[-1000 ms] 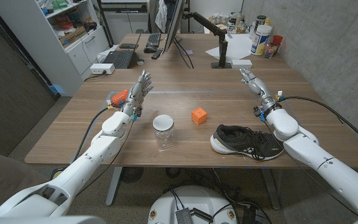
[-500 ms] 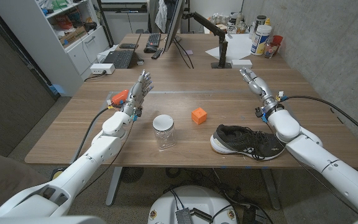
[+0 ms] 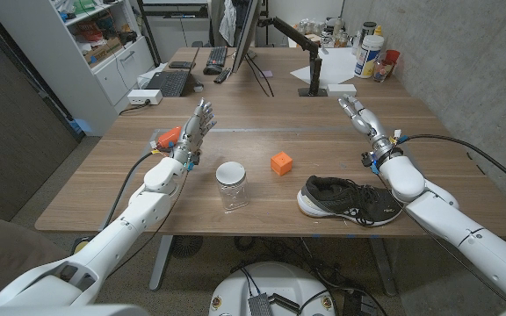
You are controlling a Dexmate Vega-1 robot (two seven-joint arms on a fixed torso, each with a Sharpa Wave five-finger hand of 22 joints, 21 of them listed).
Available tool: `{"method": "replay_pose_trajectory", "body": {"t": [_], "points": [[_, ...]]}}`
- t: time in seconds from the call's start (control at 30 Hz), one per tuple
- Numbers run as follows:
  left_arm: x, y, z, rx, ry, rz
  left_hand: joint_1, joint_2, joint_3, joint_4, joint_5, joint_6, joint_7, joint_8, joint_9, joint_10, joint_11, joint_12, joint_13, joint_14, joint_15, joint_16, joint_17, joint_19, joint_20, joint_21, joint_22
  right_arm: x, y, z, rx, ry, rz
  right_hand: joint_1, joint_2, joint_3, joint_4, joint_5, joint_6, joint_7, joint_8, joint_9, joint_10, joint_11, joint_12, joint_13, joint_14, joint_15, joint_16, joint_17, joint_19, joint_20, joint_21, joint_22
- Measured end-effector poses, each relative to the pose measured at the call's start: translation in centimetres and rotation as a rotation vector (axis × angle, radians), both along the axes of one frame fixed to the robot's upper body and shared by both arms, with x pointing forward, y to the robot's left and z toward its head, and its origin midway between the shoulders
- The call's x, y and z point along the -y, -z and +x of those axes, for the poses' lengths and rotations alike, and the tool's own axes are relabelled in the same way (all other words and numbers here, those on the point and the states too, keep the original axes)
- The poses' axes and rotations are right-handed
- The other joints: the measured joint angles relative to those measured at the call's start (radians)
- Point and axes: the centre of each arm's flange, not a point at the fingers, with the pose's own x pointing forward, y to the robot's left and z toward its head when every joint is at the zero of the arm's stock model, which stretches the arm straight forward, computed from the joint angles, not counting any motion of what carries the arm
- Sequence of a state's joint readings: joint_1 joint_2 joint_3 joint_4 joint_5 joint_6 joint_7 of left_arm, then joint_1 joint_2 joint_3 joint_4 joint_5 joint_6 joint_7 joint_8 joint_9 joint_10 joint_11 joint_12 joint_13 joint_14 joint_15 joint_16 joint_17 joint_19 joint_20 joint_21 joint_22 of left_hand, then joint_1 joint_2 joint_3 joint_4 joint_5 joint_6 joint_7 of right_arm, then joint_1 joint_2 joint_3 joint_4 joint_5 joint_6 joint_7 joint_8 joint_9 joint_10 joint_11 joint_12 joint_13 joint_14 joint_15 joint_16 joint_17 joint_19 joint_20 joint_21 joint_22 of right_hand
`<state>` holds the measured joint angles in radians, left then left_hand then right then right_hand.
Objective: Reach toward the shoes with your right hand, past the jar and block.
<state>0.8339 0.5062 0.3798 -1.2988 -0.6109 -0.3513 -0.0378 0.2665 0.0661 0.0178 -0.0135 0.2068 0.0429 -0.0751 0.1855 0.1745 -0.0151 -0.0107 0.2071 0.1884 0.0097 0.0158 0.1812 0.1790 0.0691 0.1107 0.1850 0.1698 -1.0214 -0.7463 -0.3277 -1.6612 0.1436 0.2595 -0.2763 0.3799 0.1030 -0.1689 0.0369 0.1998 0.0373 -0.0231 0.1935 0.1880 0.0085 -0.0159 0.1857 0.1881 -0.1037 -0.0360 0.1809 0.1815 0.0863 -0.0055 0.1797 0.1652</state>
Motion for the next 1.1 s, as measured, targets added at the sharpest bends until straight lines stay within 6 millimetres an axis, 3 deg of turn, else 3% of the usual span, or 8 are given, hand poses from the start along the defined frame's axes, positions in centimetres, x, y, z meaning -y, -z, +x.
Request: {"method": "replay_pose_trajectory", "body": {"t": [1.1], "points": [[-0.8, -0.4, 0.2, 0.002, 0.014, -0.01, 0.0, 0.0, 0.004, -0.004, 0.0, 0.0, 0.0, 0.0, 0.0, 0.0, 0.0, 0.0, 0.0, 0.0, 0.0, 0.0, 0.0, 0.0, 0.0, 0.0, 0.0, -0.6, 0.9, -2.9, 0.015, 0.101, -0.12, 0.0, 0.0, 0.004, -0.004, 0.0, 0.0, 0.0, 0.0, 0.0, -0.009, 0.002, 0.0, 0.0, -0.016, 0.006, 0.0, 0.0, -0.005, -0.005, 0.0, 0.0]]}}
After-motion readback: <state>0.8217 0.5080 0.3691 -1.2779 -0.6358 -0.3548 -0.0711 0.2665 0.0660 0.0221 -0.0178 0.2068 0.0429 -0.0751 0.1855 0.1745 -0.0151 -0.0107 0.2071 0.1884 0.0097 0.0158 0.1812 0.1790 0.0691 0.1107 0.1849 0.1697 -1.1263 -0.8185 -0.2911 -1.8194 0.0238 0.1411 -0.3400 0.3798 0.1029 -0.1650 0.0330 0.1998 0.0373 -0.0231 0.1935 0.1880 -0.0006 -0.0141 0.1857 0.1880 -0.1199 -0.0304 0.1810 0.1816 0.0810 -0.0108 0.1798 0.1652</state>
